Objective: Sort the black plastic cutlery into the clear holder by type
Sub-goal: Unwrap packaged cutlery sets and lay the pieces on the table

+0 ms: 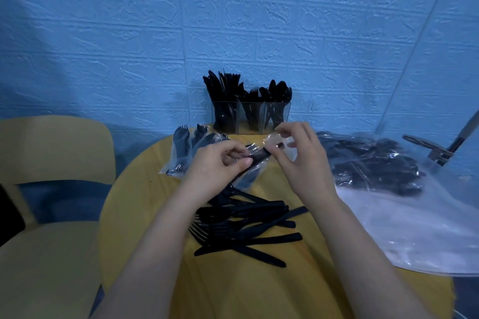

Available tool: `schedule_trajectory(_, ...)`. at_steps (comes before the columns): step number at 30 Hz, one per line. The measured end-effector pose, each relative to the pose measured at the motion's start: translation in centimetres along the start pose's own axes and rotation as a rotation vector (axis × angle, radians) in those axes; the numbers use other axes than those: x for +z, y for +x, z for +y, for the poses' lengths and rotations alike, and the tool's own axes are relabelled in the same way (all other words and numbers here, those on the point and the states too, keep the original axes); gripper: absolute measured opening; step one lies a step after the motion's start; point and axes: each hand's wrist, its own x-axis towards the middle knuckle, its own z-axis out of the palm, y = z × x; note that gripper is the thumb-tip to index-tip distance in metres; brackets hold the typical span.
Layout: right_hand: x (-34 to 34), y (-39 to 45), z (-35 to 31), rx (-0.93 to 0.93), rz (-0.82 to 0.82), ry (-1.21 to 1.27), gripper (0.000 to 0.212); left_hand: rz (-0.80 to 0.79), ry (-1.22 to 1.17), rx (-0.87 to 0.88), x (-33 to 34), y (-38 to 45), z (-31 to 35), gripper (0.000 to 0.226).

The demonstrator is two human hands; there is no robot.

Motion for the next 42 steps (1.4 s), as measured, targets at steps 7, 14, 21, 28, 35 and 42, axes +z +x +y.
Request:
schedule_trajectory(7, -0.1, 0.1, 1.0, -0.307, -0.098, -0.056, 0.033, -0.080, -0.459, -0.187, -1.3, 0.0, 0.0, 0.011)
schedule_trajectory(14, -0.1, 0.1, 0.8, -0.480, -0.006, -0.149, 0.024, -0.139, -0.504, -0.278, -1.2, -0.1, 0.1, 0.016)
schedule_trajectory(21, -0.1, -0.1, 0.8, -0.442, 0.051, -0.074, 0.016, -0.112, -0.494, -0.264, -1.1, -0.2, 0.0, 0.012)
schedule_trajectory(28, -0.7, 0.5, -0.9, 0.482, 0.180, 0.549, 0.016, -0.096, -0.375, -0.177, -1.2, -0.1, -0.5, 0.012)
schedule_trajectory(35, -0.5, 0.5, -0.2, 0.448, 0.231, 0.424, 0.011, -0.045, -0.221, -0.158, -1.0, 0.3, -1.4, 0.013)
schedule_trajectory(42, 0.5, 0.1, -0.7, 0.308, -0.204, 0.239, 0.013, -0.051, -0.126, -0.084, -0.9, 0.4, -1.7, 0.019)
